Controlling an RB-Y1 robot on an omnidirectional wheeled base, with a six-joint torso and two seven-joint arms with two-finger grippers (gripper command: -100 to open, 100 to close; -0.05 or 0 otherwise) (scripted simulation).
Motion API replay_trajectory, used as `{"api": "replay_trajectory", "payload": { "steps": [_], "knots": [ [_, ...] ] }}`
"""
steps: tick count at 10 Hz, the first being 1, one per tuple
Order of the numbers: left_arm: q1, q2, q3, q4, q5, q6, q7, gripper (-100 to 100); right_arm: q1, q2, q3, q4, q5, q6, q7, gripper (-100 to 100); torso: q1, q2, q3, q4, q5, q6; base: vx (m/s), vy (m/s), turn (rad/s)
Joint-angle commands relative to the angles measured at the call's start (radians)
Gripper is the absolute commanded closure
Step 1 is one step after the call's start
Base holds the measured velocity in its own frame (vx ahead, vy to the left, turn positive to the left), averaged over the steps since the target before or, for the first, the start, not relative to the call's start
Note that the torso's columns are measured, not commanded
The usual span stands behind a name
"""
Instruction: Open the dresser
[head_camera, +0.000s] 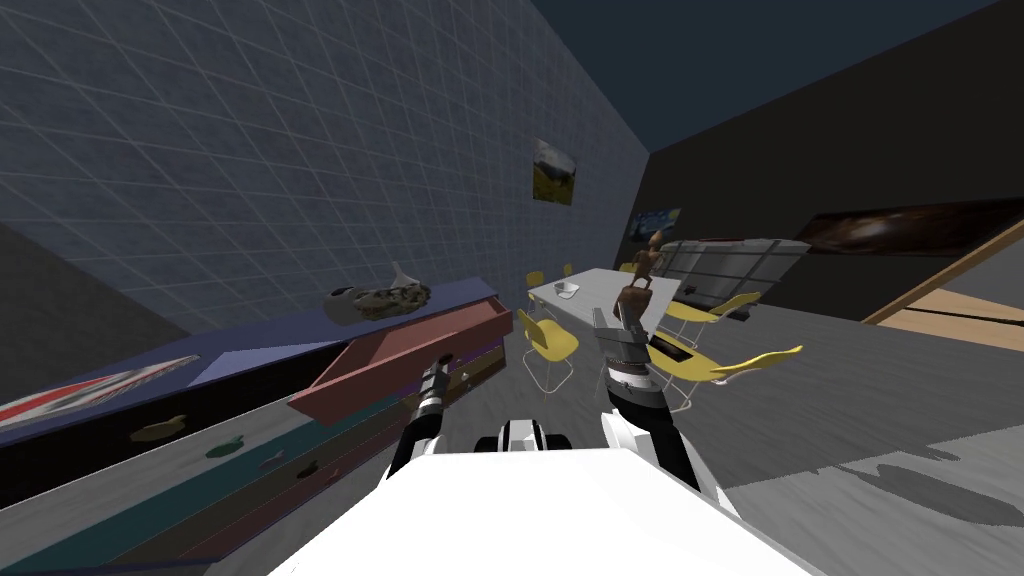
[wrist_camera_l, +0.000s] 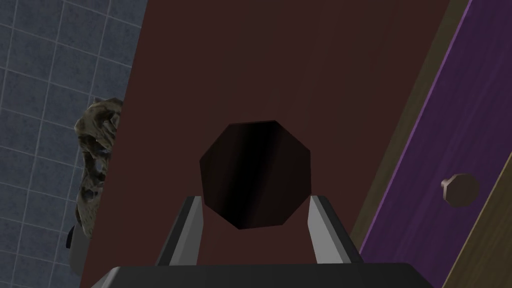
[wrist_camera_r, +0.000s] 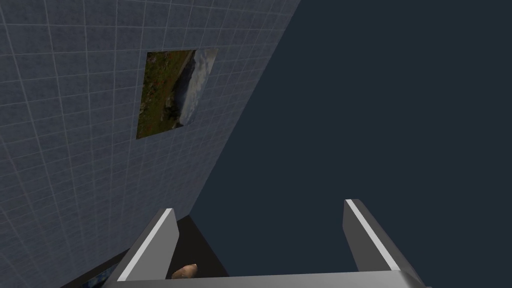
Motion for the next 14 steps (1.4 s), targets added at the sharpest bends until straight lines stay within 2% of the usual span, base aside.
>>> {"api": "replay_trajectory", "payload": {
  "steps": [1, 3, 4, 6, 10, 11, 14],
  "knots": [
    [0.007, 0.001, -0.001, -0.006, 0.000, 0.000, 0.000, 100, 0.000, 0.000, 0.000, 0.000, 0.000, 0.000, 0.000, 0, -0.001, -0.001, -0.001, 0.001, -0.001, 0.001, -0.072, -0.069, 0.013],
    [0.022, 0.001, -0.008, -0.016, 0.000, -0.005, 0.001, 100, 0.000, 0.000, 0.000, 0.000, 0.000, 0.000, 0.000, 0, 0.001, -0.004, -0.003, -0.001, 0.000, 0.001, -0.133, -0.077, 0.006],
    [0.034, -0.001, -0.006, -0.039, 0.003, 0.018, 0.001, -100, 0.000, 0.000, 0.000, 0.000, 0.000, 0.000, 0.000, 0, 0.001, -0.003, -0.002, -0.001, 0.000, 0.001, -0.055, -0.032, -0.007],
    [0.060, -0.001, -0.005, -0.096, 0.009, 0.051, 0.004, -100, 0.000, 0.000, 0.000, 0.000, 0.000, 0.000, 0.000, 0, 0.007, -0.012, -0.007, -0.005, 0.003, 0.001, 0.033, 0.005, -0.016],
    [0.112, -0.001, -0.002, -0.209, 0.020, 0.118, 0.008, -100, 0.001, 0.000, 0.000, 0.000, 0.000, 0.000, 0.000, 0, 0.000, -0.001, -0.003, 0.001, -0.002, 0.002, 0.032, -0.006, -0.009],
    [0.112, -0.001, -0.002, -0.209, 0.020, 0.118, 0.008, -100, 0.000, 0.000, 0.000, 0.000, 0.000, 0.000, 0.000, 0, -0.001, 0.002, -0.003, 0.002, -0.003, 0.002, 0.013, -0.008, -0.002],
    [0.139, 0.000, 0.000, -0.262, 0.026, 0.152, 0.010, -100, 0.000, 0.000, 0.000, 0.000, 0.000, 0.000, 0.000, 0, -0.003, 0.005, -0.004, 0.006, -0.007, 0.002, 0.009, -0.007, -0.010]
  ]
}}
